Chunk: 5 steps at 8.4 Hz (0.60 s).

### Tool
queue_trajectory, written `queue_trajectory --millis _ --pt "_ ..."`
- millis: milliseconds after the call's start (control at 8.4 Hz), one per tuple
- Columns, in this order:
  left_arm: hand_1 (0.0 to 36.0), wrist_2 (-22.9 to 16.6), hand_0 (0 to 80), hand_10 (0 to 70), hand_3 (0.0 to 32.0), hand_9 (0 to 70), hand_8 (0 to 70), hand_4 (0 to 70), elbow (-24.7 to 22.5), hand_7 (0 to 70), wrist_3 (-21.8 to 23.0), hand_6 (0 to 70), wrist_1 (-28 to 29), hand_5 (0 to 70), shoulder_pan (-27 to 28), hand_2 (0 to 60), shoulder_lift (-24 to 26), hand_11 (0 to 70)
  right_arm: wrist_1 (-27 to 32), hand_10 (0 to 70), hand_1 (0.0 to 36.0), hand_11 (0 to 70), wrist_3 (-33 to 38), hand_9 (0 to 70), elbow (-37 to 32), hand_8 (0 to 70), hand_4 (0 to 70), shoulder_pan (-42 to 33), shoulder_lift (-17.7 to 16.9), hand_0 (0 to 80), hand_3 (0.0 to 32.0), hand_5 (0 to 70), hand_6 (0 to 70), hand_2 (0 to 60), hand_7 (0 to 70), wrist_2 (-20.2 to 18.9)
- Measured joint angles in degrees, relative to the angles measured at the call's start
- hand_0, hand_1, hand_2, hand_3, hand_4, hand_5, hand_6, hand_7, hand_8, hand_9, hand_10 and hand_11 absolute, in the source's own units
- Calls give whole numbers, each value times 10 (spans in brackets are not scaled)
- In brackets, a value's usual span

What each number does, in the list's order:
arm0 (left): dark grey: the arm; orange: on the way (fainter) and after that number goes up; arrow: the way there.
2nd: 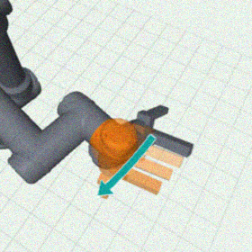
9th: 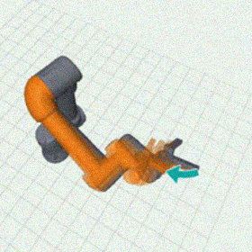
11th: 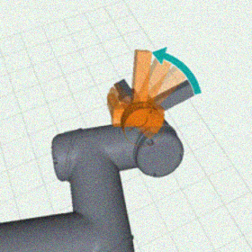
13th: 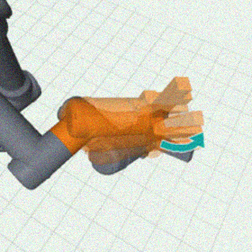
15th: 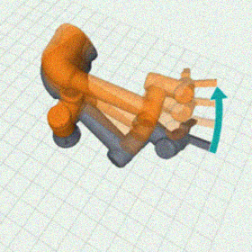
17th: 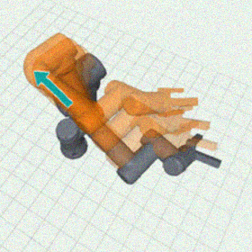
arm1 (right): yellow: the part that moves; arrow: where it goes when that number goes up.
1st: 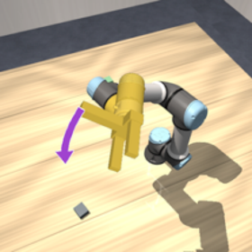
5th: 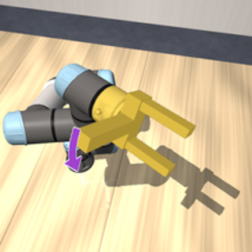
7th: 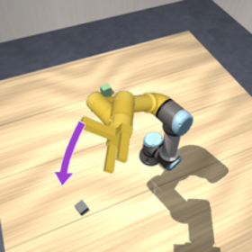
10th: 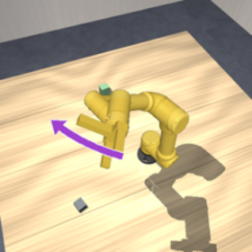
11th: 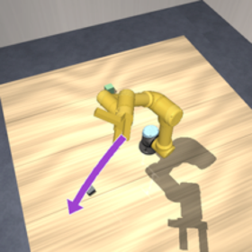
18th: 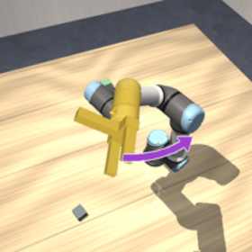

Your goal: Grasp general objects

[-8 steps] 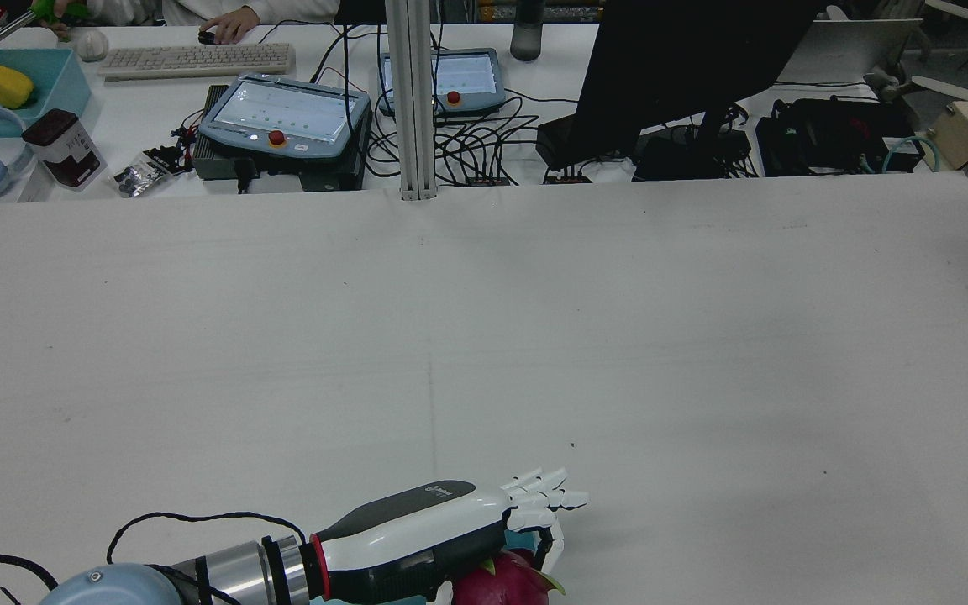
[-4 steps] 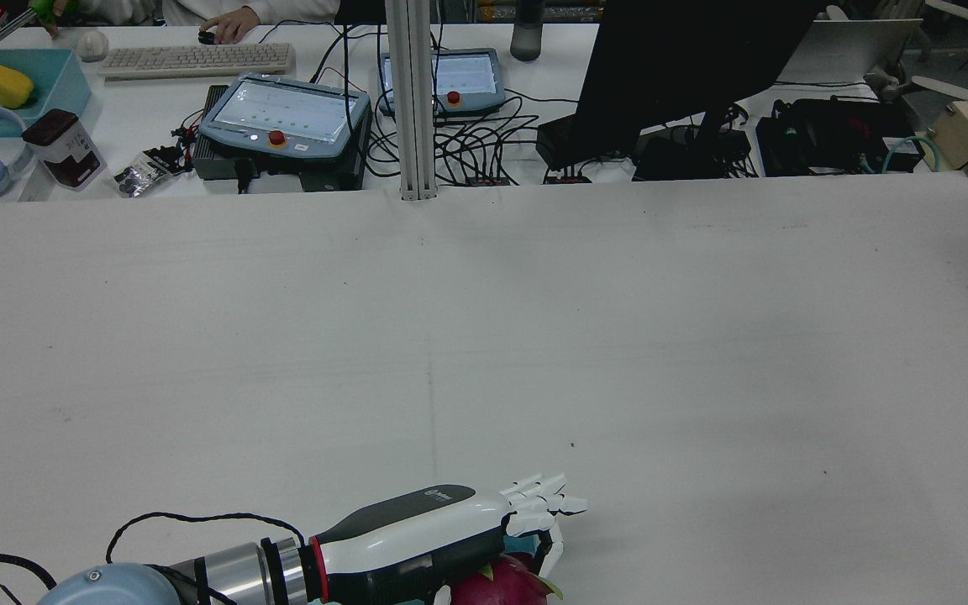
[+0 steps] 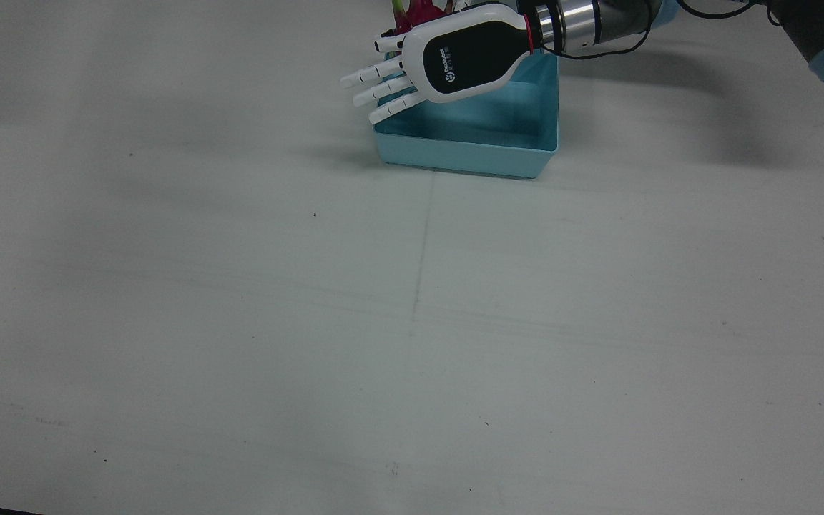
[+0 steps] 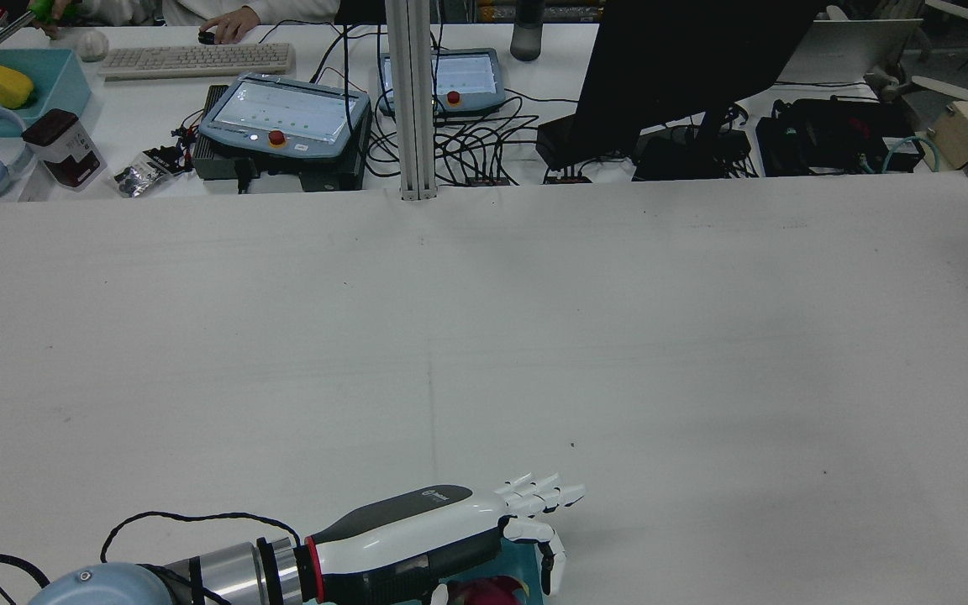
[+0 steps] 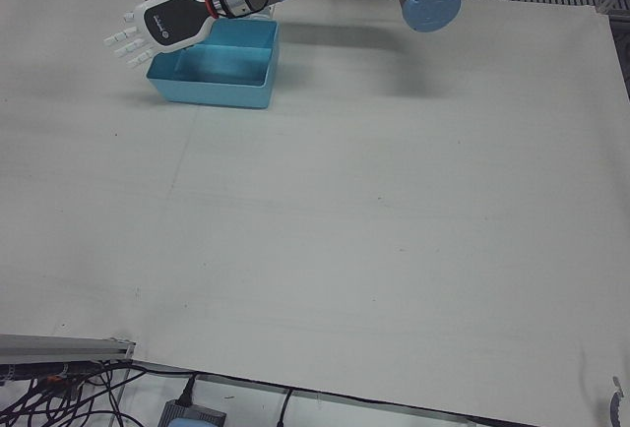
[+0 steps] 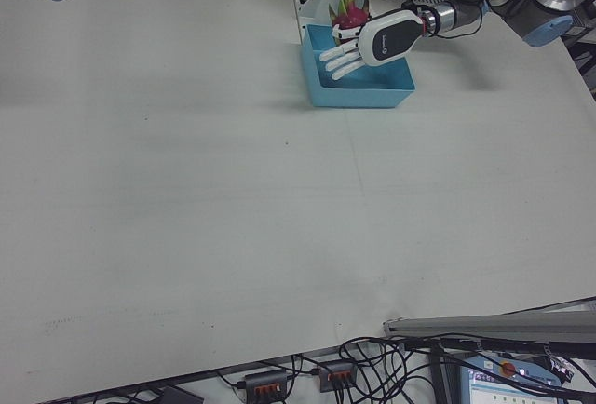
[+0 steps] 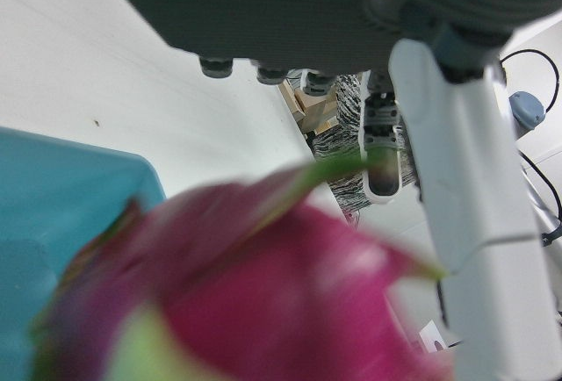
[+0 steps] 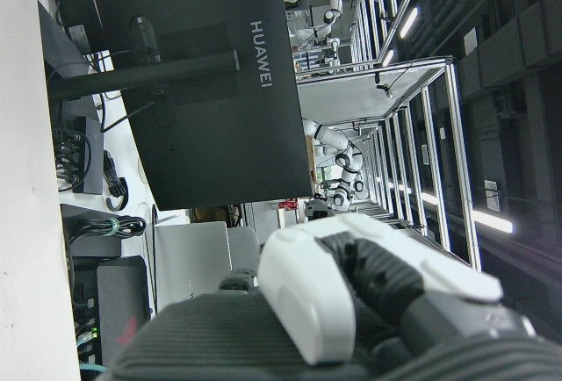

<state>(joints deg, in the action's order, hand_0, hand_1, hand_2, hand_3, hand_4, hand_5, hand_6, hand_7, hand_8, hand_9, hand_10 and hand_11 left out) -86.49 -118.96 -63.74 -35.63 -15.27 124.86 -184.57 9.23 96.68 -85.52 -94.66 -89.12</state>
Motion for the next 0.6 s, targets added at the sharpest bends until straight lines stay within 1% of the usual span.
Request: queue_trajectory --millis 119,357,476,595 --pt "103 1 484 0 320 0 0 0 -1 0 0 0 5 0 -1 0 -1 0 0 0 0 0 0 0 0 0 0 0 0 0 0 0 0 0 0 0" --pt "108 1 483 0 320 0 0 0 -1 0 0 0 10 0 -3 0 -2 0 0 0 0 0 0 0 0 0 0 0 0 0 0 0 0 0 0 0" --pt "106 1 478 0 280 0 0 0 -1 0 0 0 12 0 -6 0 -3 0 0 0 0 0 0 0 0 0 0 0 0 0 0 0 0 0 0 0" --pt "118 0 484 0 236 0 0 0 2 0 0 0 14 0 -11 0 -7 0 0 0 0 0 0 0 0 0 0 0 0 0 0 0 0 0 0 0"
